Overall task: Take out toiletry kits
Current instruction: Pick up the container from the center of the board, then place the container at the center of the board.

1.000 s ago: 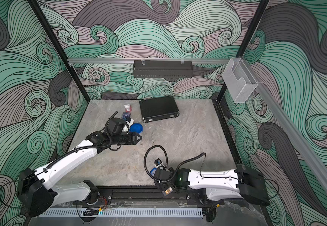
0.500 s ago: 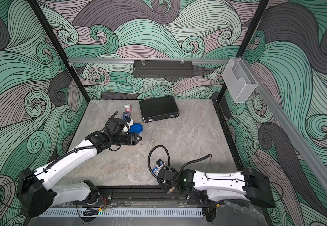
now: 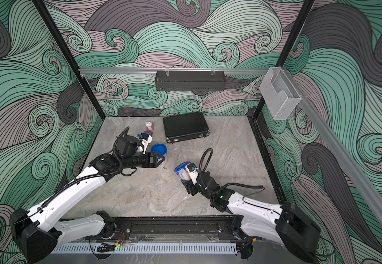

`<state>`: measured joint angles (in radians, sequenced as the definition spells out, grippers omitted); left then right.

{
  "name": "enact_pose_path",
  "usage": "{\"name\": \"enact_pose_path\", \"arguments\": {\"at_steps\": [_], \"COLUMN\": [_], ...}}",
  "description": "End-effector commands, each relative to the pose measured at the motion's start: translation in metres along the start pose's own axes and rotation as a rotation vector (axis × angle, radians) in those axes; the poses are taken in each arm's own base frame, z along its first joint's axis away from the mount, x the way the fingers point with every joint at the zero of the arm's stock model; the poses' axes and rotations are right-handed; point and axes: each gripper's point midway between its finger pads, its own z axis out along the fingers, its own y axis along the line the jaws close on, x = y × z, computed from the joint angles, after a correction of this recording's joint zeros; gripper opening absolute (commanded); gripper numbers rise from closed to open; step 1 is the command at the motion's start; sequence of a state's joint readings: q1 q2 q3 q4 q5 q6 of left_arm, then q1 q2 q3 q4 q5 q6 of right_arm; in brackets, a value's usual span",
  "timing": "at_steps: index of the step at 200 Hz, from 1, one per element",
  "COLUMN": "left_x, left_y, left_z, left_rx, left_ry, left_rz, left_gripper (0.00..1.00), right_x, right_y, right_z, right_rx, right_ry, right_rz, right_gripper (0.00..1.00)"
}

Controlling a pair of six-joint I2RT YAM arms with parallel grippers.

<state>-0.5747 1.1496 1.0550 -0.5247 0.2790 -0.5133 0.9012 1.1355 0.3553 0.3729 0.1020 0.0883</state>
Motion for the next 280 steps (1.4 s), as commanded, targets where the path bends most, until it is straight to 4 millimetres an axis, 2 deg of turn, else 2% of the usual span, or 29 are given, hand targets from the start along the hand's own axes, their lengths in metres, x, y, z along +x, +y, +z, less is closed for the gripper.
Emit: {"name": "enact_pose_path", "arguments": {"at_steps": [1,22,52,79,82,89,116,135,152,187,220,243,280], "left_x": [-0.019,-0.023,-0.016,-0.004,0.001,0.008,0.027,0.030,0.038,0.029,0.038,0.044,0.038], "left_y": [-0.030,-0.039,-0.025,-0.006,-0.003,-0.002,0.005,0.011,0.005,-0.008,-0.020,-0.012,0.000], "left_z": [-0.011,-0.008,0.005,0.016,0.024,0.028,0.021,0.023,0.024,0.022,0.027,0.036,0.049], "left_rx": [0.105,0.127,0.069,0.015,0.013,0.029,0.014,0.002,0.090,0.165,0.178,0.111,0.018], "left_ry": [0.013,0.091,0.190,0.270,0.303,0.342,0.483,0.465,0.438,0.372,0.443,0.473,0.496], "left_rz": [0.064,0.103,0.128,0.122,0.118,0.126,0.216,0.266,0.337,0.446,0.558,0.675,0.610], "left_gripper": [0.89,0.93,0.95,0.95,0.95,0.95,0.96,0.96,0.97,0.99,0.99,0.99,0.99], "right_x": [-0.079,-0.079,-0.068,-0.055,-0.053,-0.052,-0.044,-0.044,-0.043,-0.041,-0.039,-0.035,-0.031], "right_y": [0.015,0.007,0.009,0.012,0.013,0.015,0.017,0.019,0.022,0.030,0.030,0.029,0.023], "right_z": [0.001,0.013,0.019,0.019,0.019,0.020,0.021,0.016,0.011,0.008,0.008,0.010,0.013], "right_rx": [-0.095,-0.130,-0.193,-0.211,-0.215,-0.228,-0.245,-0.269,-0.295,-0.344,-0.346,-0.339,-0.306], "right_ry": [-0.329,-0.358,-0.378,-0.394,-0.394,-0.394,-0.381,-0.407,-0.426,-0.423,-0.417,-0.406,-0.406], "right_rz": [-0.129,-0.105,-0.125,-0.171,-0.173,-0.180,-0.190,-0.202,-0.229,-0.247,-0.255,-0.258,-0.233], "right_gripper": [0.67,0.69,0.71,0.73,0.73,0.73,0.74,0.75,0.76,0.76,0.75,0.75,0.77]}}
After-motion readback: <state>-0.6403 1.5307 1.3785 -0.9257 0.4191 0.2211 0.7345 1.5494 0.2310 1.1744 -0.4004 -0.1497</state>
